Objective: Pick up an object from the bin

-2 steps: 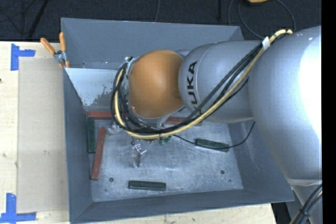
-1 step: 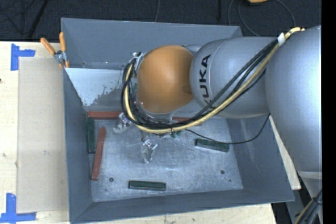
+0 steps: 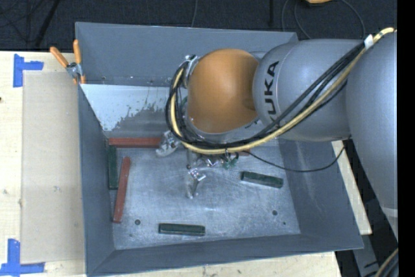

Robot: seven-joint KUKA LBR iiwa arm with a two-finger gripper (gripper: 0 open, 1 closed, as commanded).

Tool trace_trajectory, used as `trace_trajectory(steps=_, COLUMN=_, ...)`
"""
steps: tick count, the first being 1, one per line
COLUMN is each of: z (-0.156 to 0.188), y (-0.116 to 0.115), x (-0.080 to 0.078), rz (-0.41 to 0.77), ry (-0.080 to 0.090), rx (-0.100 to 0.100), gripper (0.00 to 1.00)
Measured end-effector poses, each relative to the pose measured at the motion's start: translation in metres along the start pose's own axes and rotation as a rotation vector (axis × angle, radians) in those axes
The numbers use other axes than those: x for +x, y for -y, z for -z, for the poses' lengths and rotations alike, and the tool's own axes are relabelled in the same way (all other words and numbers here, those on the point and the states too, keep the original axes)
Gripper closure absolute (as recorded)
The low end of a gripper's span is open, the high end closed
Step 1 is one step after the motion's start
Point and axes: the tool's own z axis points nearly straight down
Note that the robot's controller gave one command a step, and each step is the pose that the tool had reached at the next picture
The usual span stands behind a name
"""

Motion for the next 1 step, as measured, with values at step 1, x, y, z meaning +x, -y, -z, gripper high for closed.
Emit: trace_trajectory(steps=1, z=0.0018, y=-0.0212, x=0.0506, rz=0.201, ry=-0.001, rx=0.001, gripper=0.00)
